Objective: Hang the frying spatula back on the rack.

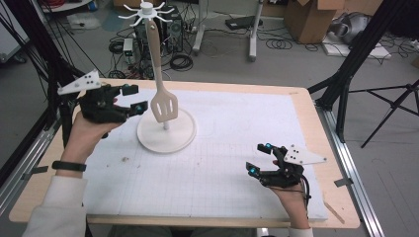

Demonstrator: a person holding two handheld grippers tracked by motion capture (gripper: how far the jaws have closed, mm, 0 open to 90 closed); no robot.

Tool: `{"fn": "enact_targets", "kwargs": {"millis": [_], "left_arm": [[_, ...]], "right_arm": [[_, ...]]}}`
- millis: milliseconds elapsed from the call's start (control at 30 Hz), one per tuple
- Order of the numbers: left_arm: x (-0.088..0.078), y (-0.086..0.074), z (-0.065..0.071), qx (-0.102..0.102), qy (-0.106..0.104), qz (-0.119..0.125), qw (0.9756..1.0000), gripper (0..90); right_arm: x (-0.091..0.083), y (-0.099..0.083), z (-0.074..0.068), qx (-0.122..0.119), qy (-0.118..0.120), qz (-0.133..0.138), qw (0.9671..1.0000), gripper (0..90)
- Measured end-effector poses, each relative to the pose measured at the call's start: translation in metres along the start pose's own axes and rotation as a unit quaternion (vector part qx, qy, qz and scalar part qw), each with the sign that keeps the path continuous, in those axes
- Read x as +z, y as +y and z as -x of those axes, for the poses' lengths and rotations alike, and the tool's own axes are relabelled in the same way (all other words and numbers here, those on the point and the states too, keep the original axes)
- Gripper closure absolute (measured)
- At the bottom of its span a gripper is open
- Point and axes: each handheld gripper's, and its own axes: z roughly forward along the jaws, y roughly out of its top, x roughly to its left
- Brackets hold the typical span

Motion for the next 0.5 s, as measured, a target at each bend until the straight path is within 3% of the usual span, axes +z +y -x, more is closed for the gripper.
{"fn": "enact_targets", "kwargs": {"millis": [133,500], "left_arm": [[-0.010,-0.022,0.017,0.016,-0.020,-0.005,0.9997,24.2],[-0.026,-0.076,0.051,0.022,-0.053,-0.011,0.9983,23.1]], "right_arm": [[-0.001,0.000,0.002,0.002,-0.001,0.004,1.0000,20.8],[-0.003,-0.001,0.001,0.000,-0.006,-0.004,1.0000,20.6]]}}
